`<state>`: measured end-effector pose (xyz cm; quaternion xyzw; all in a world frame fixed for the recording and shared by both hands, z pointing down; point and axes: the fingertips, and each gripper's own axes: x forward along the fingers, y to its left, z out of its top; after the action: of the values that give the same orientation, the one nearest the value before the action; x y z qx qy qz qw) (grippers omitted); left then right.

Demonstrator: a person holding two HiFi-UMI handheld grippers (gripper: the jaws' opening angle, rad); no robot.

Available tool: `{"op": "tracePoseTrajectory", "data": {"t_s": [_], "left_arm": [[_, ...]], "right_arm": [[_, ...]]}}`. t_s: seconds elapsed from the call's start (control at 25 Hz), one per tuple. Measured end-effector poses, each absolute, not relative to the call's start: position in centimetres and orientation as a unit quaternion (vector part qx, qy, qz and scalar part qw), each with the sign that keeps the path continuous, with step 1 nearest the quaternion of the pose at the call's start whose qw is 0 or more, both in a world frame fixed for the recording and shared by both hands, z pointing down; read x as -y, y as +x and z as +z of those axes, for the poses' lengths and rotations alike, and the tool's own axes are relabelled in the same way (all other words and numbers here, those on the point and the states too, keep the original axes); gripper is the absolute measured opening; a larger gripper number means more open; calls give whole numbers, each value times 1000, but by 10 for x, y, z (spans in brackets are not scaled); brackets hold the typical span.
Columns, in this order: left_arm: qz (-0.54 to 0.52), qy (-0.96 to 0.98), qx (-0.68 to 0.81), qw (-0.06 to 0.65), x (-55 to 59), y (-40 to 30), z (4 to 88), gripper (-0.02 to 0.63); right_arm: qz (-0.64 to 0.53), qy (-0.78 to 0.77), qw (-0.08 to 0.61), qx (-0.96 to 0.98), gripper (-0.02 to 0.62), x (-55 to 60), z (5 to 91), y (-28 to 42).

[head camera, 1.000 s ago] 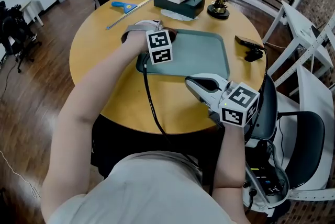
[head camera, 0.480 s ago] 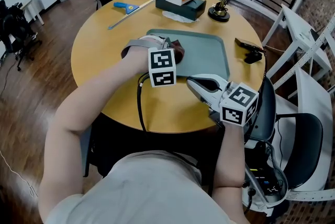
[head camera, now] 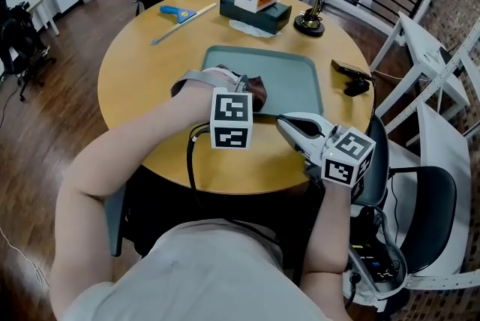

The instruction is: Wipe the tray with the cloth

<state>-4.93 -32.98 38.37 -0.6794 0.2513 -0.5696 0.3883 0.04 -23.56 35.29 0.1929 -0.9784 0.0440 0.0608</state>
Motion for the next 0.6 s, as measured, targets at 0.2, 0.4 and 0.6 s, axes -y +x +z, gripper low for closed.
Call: {"op": "tracePoseTrajectory", "data": {"t_s": [0.2,0.4,0.6], "left_arm": [[-566,-678,-256,393,339,-47,385,91],[-567,-666,-283,394,374,-52,388,91],[-572,-650,-302,400,407,-53,387,91]], "right_arm": [[44,201,59,977,2,237,352,8],[43,196,61,978,2,235,354,7],[41,196,60,978,2,234,352,7]]}}
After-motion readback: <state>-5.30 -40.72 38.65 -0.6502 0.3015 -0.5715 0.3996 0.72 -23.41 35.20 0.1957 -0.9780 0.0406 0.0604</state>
